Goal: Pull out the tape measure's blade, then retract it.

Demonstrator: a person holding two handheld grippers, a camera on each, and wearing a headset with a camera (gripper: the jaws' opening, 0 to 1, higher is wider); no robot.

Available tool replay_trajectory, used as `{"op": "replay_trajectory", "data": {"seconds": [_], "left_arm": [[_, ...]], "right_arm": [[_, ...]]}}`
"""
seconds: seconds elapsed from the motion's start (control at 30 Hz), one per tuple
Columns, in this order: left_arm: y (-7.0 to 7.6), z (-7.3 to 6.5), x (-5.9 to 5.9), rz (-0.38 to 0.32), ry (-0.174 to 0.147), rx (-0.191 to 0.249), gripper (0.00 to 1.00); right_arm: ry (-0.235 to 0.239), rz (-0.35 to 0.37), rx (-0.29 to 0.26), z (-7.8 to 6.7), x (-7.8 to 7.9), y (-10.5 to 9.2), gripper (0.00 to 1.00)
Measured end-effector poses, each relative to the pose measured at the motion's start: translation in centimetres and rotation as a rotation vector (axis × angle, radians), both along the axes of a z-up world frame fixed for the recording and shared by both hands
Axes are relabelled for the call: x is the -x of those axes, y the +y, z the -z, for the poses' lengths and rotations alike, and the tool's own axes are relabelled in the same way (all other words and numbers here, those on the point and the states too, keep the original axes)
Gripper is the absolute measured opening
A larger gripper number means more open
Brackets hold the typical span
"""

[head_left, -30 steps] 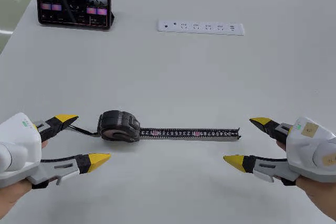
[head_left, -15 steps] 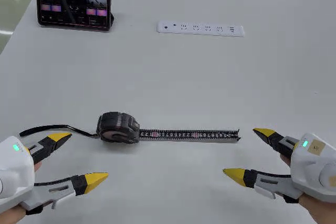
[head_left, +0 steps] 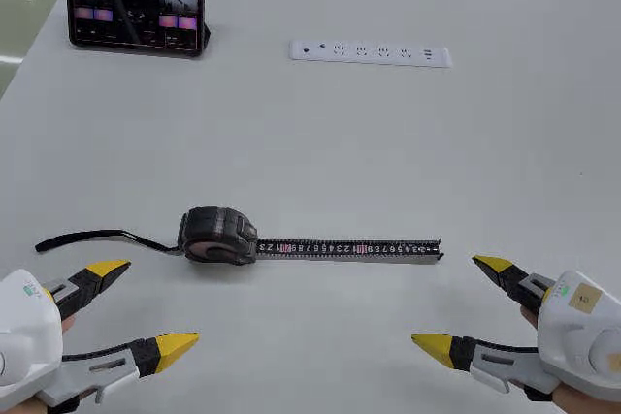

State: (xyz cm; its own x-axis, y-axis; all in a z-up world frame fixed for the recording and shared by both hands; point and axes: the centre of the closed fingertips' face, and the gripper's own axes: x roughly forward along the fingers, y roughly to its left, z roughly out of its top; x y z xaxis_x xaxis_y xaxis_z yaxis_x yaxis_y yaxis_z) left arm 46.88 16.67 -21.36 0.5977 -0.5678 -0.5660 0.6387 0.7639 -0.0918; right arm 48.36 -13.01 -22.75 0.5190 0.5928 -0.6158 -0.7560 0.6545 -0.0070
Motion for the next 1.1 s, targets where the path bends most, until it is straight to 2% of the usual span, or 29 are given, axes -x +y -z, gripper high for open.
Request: {"op": "replay_trajectory", "data": {"seconds": [0.33,1.1], "left_arm": [[-0.12,0.25,0.06,0.004,0.01,-0.003,0.69],[-0.31,0.31,0.1,0.016,0.009,-0.007,0.69]], "right_arm": [[0.012,-0.006,0.009,0.39,0.06,0.1,0.78],[0.013,-0.014,0.011,0.38,0.25,0.22,0.79]]}}
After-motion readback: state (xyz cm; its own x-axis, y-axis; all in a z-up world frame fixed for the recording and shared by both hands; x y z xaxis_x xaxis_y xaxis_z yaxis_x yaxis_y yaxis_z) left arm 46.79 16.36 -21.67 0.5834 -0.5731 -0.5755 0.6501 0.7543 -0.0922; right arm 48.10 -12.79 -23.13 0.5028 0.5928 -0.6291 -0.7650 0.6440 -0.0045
